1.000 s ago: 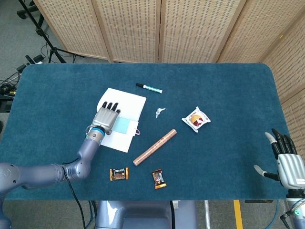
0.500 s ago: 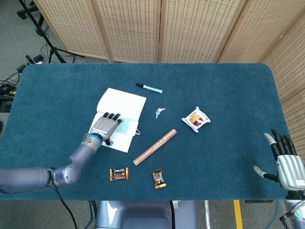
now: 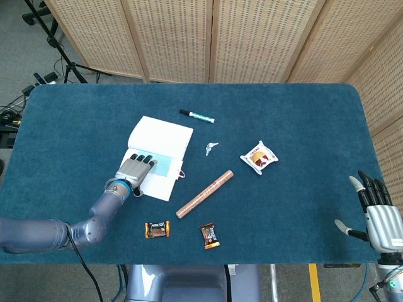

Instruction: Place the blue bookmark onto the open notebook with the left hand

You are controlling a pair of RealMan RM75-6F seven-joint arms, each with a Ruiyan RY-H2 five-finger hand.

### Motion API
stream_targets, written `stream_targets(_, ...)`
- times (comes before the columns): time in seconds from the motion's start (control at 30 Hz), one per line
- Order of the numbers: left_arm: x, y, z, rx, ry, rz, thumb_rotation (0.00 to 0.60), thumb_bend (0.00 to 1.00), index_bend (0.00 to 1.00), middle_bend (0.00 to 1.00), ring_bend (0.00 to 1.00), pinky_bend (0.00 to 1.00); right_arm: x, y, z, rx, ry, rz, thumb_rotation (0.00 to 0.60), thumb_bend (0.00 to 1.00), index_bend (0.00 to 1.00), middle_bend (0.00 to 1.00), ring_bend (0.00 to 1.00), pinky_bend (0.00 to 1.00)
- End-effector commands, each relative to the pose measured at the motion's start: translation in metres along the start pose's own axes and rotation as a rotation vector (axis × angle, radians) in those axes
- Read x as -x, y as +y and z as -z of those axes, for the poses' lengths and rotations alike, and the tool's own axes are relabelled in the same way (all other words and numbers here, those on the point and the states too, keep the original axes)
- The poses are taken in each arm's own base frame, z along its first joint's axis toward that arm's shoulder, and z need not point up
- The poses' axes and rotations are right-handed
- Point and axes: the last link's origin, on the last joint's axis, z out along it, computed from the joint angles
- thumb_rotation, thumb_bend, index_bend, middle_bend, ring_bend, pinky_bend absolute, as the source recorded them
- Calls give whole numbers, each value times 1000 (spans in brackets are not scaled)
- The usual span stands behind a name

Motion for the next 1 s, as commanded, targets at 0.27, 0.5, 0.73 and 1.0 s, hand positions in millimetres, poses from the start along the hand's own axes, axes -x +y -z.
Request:
stream_targets(0.27, 3, 2, -6, -8, -17, -8, 600, 247, 71, 0, 0, 0, -1, 2, -1, 7, 3, -5, 600, 182, 0, 0, 0, 0)
stream_targets(0.5, 4, 3, -8, -10, -22, -22, 600, 246, 68, 0, 0, 0, 0, 1, -1, 5, 2, -4, 600, 182, 0, 0, 0, 0)
stream_targets(0.73, 6, 3, -9, -13, -28, -23, 600, 246, 64, 0, 0, 0, -1, 2, 0, 7, 6, -4, 600, 180, 0, 0, 0, 0)
stream_targets(1.0, 11, 3, -12, -15, -42, -27, 600, 247, 64, 0, 0, 0, -1, 2, -1, 7, 6, -3, 600, 182, 0, 0, 0, 0)
